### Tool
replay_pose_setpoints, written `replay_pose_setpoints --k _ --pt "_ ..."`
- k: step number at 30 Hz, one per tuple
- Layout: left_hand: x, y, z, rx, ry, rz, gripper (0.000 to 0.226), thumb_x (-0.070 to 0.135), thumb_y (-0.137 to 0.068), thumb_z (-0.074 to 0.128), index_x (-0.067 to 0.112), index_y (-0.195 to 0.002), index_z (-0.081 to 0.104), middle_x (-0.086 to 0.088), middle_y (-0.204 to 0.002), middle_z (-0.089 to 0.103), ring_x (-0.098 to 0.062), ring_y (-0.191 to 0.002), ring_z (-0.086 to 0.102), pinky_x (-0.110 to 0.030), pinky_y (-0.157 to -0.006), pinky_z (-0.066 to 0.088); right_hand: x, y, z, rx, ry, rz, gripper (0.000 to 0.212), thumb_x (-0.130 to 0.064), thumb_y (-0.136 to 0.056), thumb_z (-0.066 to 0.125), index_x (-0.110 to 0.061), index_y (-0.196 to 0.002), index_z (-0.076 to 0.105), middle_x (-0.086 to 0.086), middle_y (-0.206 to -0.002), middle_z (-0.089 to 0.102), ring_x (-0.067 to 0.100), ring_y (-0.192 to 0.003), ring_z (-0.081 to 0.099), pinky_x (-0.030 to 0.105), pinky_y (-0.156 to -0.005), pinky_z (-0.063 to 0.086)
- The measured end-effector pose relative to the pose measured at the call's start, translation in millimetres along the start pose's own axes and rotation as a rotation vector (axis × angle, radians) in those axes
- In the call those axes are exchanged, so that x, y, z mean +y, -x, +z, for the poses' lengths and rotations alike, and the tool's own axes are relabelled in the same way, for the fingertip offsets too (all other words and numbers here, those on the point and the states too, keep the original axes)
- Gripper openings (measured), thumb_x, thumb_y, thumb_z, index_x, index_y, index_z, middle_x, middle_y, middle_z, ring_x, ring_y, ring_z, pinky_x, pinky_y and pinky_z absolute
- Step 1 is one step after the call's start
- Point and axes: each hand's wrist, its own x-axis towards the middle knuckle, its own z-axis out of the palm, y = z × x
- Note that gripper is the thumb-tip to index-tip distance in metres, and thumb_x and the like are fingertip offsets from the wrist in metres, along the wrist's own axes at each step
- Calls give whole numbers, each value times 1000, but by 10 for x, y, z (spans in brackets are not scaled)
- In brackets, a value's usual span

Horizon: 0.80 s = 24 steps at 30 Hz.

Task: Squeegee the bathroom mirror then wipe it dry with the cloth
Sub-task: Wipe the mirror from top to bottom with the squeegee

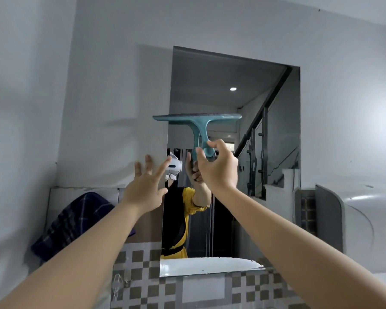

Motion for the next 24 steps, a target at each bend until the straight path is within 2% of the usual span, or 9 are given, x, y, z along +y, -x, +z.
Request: replay_pose_setpoints --k 3,6,11,16,19,24 --pt "-58 123 85 -53 -53 39 86 42 -89 55 49 -142 -12 -14 -156 -19 -44 -140 -13 -64 -108 22 195 -59 -220 -27 113 -54 29 -41 -86 64 -25 -110 63 -15 -58 52 6 -47 48 22 -44 36" --pt "-36 166 101 -58 -71 28 91 45 -86 57 50 -141 -16 -12 -155 -24 -41 -141 -16 -64 -109 15 310 -151 -390 -46 188 -116 33 -44 -86 64 -29 -115 64 -18 -58 48 5 -51 47 20 -47 32" --pt "-28 160 122 -59 -83 1 94 45 -86 58 51 -138 -20 -10 -154 -26 -39 -141 -17 -62 -111 13 476 -336 -627 -85 274 -222 34 -46 -85 64 -30 -115 65 -13 -62 57 3 -49 47 21 -47 35" --pt "-26 150 162 -59 -73 -31 98 42 -86 59 55 -135 -24 -3 -151 -32 -35 -140 -21 -64 -110 9 660 -478 -882 -98 319 -301 32 -42 -85 67 -28 -114 67 -22 -60 50 2 -50 47 20 -47 35" --pt "-6 141 163 -71 -89 -49 98 42 -86 60 54 -135 -24 1 -145 -37 -35 -140 -21 -64 -110 9 809 -553 -1046 -105 338 -326 33 -41 -84 69 -28 -114 67 -20 -67 55 2 -50 47 20 -47 36" --pt "48 140 161 -71 -89 -90 99 41 -85 60 57 -133 -25 0 -151 -32 -33 -141 -20 -66 -109 9 1095 -673 -1319 -116 332 -332 32 -39 -83 72 -27 -113 68 -17 -59 52 2 -47 43 18 -48 31"
